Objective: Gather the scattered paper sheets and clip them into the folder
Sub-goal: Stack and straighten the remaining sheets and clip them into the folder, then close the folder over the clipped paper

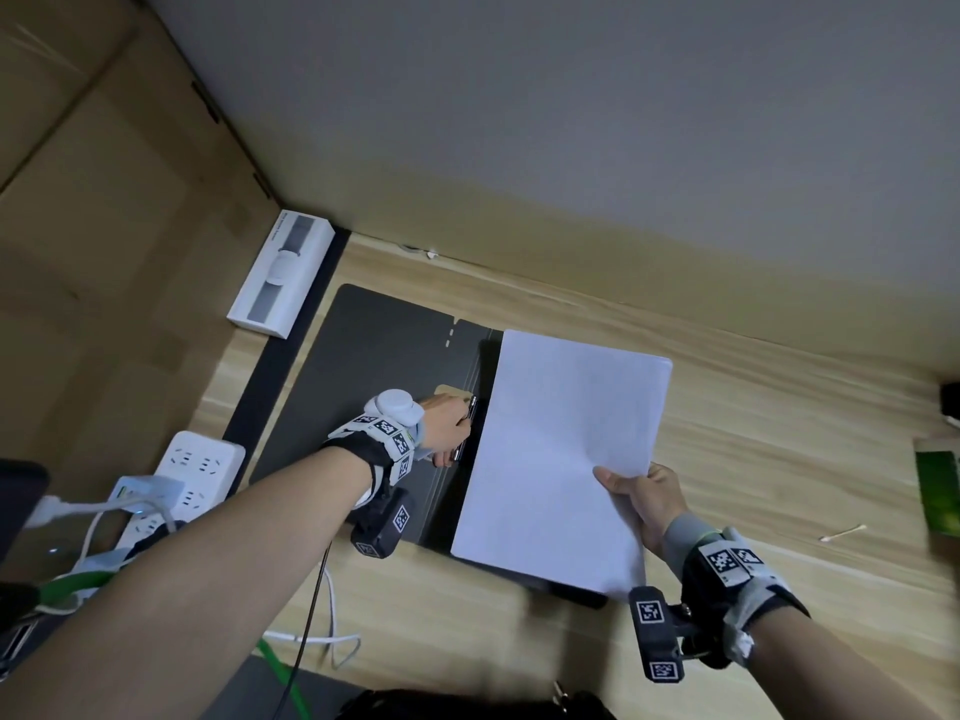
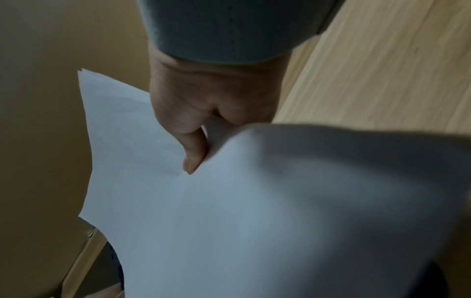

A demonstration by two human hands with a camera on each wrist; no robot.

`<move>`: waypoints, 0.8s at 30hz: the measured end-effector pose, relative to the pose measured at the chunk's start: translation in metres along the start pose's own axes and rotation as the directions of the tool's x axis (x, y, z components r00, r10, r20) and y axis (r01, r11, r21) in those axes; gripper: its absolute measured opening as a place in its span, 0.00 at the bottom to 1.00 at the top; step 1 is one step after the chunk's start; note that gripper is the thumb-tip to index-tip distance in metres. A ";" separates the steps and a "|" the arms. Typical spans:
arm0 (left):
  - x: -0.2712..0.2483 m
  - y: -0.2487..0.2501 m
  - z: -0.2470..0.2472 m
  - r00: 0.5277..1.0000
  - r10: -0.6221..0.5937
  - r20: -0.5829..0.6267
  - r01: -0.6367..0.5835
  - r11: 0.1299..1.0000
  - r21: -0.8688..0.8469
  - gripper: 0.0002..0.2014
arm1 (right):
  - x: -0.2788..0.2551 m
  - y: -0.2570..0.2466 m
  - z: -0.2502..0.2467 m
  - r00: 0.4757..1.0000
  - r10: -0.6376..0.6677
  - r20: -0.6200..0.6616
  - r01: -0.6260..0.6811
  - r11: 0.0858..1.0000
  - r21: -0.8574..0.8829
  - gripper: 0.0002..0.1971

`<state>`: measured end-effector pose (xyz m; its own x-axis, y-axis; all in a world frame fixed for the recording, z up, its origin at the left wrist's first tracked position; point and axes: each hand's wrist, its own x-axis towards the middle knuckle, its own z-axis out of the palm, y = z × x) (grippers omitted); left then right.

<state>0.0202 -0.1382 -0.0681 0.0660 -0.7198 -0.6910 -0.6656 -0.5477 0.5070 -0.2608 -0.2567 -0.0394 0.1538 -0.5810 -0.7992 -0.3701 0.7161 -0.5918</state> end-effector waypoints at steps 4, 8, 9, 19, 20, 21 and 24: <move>-0.001 0.005 -0.002 1.000 0.012 0.009 -0.012 1.000 -0.029 0.24 | 0.005 -0.003 0.003 1.000 -0.005 -0.015 0.004 0.999 -0.034 0.08; -0.004 0.011 -0.003 1.000 -0.022 0.006 0.022 0.999 -0.029 0.25 | 0.009 -0.004 0.015 1.000 -0.018 -0.017 0.017 0.997 -0.074 0.10; -0.004 0.012 -0.004 0.999 -0.031 0.016 0.032 0.999 -0.025 0.25 | 0.009 -0.004 0.017 1.000 -0.027 -0.012 0.026 0.997 -0.079 0.10; -0.001 0.036 -0.006 0.988 -0.091 -0.124 0.098 0.994 0.055 0.16 | 0.019 -0.005 0.012 0.999 -0.038 0.024 0.041 0.994 -0.098 0.10; -0.001 0.037 -0.003 0.985 -0.095 -0.146 0.107 0.991 0.078 0.15 | 0.020 -0.003 0.012 0.999 -0.030 0.026 0.033 0.994 -0.108 0.10; -0.001 0.037 0.000 0.981 -0.098 -0.168 0.116 0.988 0.100 0.14 | 0.022 -0.001 0.013 0.999 -0.022 0.024 0.025 0.993 -0.118 0.11; 0.003 0.040 0.009 0.966 -0.134 -0.222 0.164 0.978 0.126 0.15 | 0.034 0.002 0.008 1.000 -0.008 0.004 0.009 0.990 -0.143 0.13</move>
<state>-0.0127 -0.1579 -0.0544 0.3181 -0.7168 -0.6204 -0.7339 -0.6005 0.3175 -0.2491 -0.2715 -0.0687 0.1607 -0.5854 -0.7947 -0.4956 0.6485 -0.5778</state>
